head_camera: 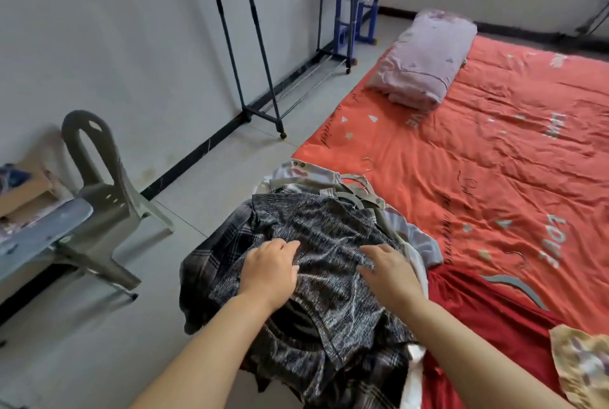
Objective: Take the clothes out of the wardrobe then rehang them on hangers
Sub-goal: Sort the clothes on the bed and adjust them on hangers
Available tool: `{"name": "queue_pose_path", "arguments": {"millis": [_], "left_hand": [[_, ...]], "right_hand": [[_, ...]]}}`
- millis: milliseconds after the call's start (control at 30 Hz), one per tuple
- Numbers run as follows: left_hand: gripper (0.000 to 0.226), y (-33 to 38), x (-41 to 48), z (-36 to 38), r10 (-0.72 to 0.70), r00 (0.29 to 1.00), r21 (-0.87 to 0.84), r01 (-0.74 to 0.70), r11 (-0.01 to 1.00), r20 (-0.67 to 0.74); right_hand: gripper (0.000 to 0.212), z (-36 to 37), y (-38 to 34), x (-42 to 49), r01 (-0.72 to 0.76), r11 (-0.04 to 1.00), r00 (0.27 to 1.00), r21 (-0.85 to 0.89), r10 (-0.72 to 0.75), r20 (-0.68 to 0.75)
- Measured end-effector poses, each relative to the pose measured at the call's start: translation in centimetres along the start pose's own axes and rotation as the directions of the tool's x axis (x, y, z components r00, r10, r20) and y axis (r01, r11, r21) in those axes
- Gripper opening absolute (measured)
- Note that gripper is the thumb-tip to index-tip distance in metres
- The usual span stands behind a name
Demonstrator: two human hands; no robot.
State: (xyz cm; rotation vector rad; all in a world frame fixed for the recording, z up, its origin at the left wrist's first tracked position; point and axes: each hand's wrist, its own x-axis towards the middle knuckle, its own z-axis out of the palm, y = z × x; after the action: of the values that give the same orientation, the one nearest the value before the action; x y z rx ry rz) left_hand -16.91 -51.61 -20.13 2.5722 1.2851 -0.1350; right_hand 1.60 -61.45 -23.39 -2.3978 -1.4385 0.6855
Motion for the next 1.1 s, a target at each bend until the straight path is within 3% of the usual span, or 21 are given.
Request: {"name": "queue_pose_path", "arguments": {"millis": [267, 633, 800, 900, 1000, 1100], "left_hand": [[0.047, -1.6, 10.7, 2.0, 0.094, 0.989, -0.028, -0.091, 0.995, 0.111], [0.047, -2.5, 22.4, 8.7, 0.257, 0.942, -0.100, -0.240, 0.966, 0.217], [0.047, -3.3, 25.9, 11.2, 0.274, 0.936, -0.133, -0.249, 0.959, 0.221], [0.047, -3.6, 26.7, 12.6, 0.282, 0.930, -0.154, -0.250, 0.956, 0.237], [0.047, -3.7, 27.0, 13.3, 0.304, 0.926, -0.177, -0.268, 0.947, 0.224], [0.047, -3.3, 27.4, 12.8, 0.327, 0.931, -0.196, -0.295, 0.935, 0.160]], "right_hand": [[0.045, 1.0, 0.8, 10.7, -0.156, 0.988, 0.985, 0.005, 0.155, 0.083], [0.034, 4.6, 6.0, 23.9, -0.393, 0.918, 0.919, 0.058, 0.391, 0.049], [0.048, 7.3, 7.5, 29.7, -0.520, 0.826, 0.850, 0.219, 0.525, 0.041], [0.042, 9.0, 8.2, 31.8, -0.564, 0.776, 0.812, 0.281, 0.584, 0.016], [0.039, 9.5, 8.2, 32.4, -0.590, 0.667, 0.731, 0.455, 0.681, -0.049], [0.023, 8.6, 7.8, 31.9, -0.503, 0.574, 0.674, 0.647, 0.728, -0.122]]}}
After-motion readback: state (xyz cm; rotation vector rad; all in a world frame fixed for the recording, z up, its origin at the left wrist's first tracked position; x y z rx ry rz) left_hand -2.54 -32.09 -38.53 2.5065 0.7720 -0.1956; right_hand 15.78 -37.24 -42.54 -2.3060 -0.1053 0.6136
